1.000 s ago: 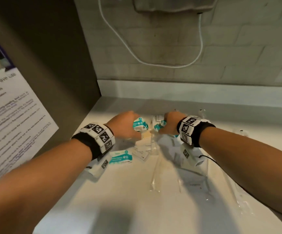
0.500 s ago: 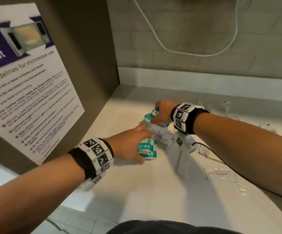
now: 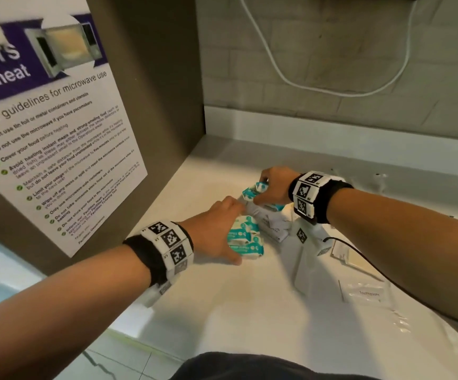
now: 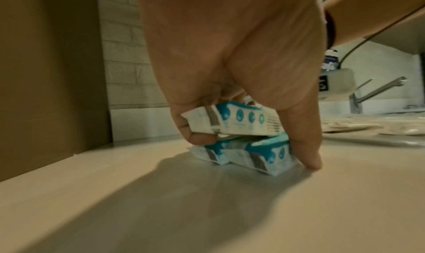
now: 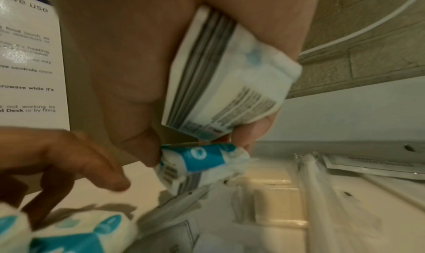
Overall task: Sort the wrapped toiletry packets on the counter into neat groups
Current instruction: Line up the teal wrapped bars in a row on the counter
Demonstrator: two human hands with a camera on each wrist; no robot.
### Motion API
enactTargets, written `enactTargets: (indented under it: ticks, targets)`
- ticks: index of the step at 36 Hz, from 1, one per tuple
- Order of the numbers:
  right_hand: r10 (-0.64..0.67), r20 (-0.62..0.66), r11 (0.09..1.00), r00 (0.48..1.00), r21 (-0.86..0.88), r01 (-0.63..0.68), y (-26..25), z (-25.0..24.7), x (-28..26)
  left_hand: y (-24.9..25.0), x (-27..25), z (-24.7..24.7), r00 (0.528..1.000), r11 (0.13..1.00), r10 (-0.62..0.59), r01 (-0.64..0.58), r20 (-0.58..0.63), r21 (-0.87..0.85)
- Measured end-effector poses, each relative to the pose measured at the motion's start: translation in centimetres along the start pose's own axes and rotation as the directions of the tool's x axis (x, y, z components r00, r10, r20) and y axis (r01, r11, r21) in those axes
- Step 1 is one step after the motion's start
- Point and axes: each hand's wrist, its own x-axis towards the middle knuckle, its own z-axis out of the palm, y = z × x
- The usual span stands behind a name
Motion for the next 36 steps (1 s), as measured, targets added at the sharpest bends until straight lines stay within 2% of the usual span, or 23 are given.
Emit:
enactTargets:
  ticks: [4,8,11,20,26,31,36]
  targets:
    - [-0.014,0.023,1.0,1.0,0.011,0.014,0.4,-0.2,0.3,-0.5,0.1,-0.9,0.987,0.991,-0.131,0.129,0.095,0.022]
    - [-0.041,0.036,0.999,0.999,0.01,0.04,0.8,-0.1,0.9,-0.6,0.4,-2.1,0.979,0.99,-0.129,0.118,0.157,0.08]
    - [-0.063,0.037,0.998,0.997,0.003,0.062,0.9,0.1,1.5,-0.8,0.2,-3.1,0.985,0.986,-0.109,0.09,0.135,0.138]
    - [-0.101,0.052,0.994,0.993,0.046,0.099,-0.9,-0.7,5.2,-3.1,1.7,-7.4,0.983,0.968,-0.18,0.181,-0.025,0.173]
    - [-0.076,0.041,0.992,0.996,0.099,0.071,-2.1,-1.1,8.2,-4.2,4.0,-8.0,0.975,0.965,-0.22,0.222,-0.023,0.138]
    - [-0.084,0.068,0.994,0.994,0.069,0.079,-3.1,-0.5,10.0,-5.9,4.9,-6.7,0.968,0.965,-0.24,0.231,0.069,0.121]
    - [-0.116,0.071,0.992,0.991,0.048,0.113,-4.0,0.6,11.4,-7.0,5.2,-6.3,0.983,0.978,-0.182,0.177,0.036,0.111]
